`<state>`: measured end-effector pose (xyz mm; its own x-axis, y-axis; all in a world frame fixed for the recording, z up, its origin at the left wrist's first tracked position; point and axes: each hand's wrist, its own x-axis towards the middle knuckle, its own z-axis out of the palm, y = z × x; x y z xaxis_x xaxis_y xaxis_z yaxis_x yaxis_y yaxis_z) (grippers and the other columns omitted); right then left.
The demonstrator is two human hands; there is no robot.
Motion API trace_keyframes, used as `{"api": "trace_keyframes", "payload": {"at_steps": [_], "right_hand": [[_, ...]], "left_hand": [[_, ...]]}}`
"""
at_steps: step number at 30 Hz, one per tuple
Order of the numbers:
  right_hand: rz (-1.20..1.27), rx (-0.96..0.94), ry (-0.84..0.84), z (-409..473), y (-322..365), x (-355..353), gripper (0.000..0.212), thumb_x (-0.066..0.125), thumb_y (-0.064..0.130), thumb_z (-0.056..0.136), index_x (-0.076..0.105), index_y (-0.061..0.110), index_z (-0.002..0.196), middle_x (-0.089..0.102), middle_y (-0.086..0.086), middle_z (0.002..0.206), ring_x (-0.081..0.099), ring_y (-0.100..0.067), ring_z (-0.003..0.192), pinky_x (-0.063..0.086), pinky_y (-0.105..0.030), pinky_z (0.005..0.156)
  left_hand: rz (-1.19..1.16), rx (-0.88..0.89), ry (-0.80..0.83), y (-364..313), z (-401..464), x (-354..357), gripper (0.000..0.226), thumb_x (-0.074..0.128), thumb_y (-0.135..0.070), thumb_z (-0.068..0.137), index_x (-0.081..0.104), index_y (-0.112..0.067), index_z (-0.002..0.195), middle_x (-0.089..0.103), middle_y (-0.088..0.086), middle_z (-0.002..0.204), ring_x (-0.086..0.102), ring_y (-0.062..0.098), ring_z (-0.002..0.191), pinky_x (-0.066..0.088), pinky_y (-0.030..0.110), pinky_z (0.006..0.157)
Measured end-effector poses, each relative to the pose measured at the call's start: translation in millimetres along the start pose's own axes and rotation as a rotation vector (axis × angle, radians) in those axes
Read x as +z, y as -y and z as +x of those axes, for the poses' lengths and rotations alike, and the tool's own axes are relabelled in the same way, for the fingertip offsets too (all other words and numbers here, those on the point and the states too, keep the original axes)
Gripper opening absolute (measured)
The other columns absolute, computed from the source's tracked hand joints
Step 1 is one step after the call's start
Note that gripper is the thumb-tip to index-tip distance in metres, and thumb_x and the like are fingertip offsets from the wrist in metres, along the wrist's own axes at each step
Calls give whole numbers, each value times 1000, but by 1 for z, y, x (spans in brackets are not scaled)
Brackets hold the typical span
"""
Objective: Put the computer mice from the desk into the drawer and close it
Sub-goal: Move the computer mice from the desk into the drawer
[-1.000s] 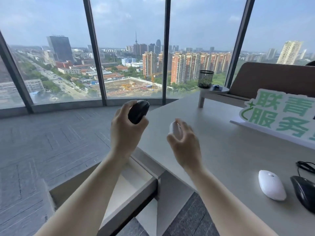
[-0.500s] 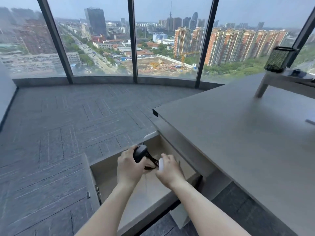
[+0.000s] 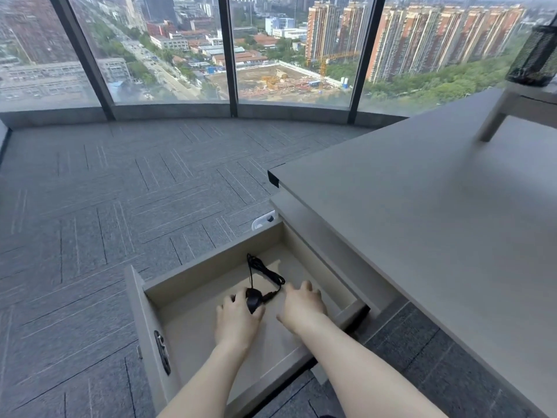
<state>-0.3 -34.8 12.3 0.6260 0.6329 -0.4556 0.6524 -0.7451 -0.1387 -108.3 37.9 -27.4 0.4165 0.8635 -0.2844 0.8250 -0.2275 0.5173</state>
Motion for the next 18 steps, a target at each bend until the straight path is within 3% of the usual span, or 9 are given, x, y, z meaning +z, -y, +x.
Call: {"api": "trace_keyframes", "payload": {"at_steps": [4, 7, 10, 14, 18], "right_hand": [[225, -130, -254, -37, -15, -33, 38, 44, 20, 94, 44, 15, 131, 43, -15, 133, 49, -35, 117, 47, -42, 87], [407, -261, -510, -87, -40, -68, 35, 43, 16, 93, 56, 15, 126, 59, -9, 122, 59, -30, 107, 51, -40, 87], [533, -277, -791, -142, -87, -101, 29, 47, 12, 92, 67, 13, 114, 70, -5, 111, 66, -21, 100, 53, -34, 86], [527, -98, -1100, -213, -184, -130, 23, 54, 12, 92, 70, 17, 107, 74, -1, 104, 67, -20, 92, 45, -23, 73], [478, 200, -1243, -266, -302, -128, 26, 57, 9, 88, 67, 15, 112, 68, -8, 112, 57, -32, 106, 47, -35, 84]], "left_hand": [[-99, 78, -133, -28, -19, -21, 43, 43, -33, 95, 50, -19, 135, 52, 13, 136, 43, 35, 124, 35, 41, 102], [-257, 320, -215, -79, -49, -37, 35, 46, -19, 94, 58, -15, 127, 58, 13, 129, 49, 32, 118, 35, 34, 99], [-418, 547, -238, -140, -97, -42, 31, 48, -14, 94, 62, -12, 121, 61, 5, 120, 55, 21, 112, 39, 25, 94], [-503, 771, -157, -218, -172, -23, 25, 53, -12, 91, 64, -14, 113, 62, 0, 110, 60, 12, 89, 50, 29, 83], [-413, 925, 97, -282, -247, 25, 31, 61, -24, 88, 62, -18, 118, 63, 0, 115, 61, 13, 90, 50, 28, 83]]}}
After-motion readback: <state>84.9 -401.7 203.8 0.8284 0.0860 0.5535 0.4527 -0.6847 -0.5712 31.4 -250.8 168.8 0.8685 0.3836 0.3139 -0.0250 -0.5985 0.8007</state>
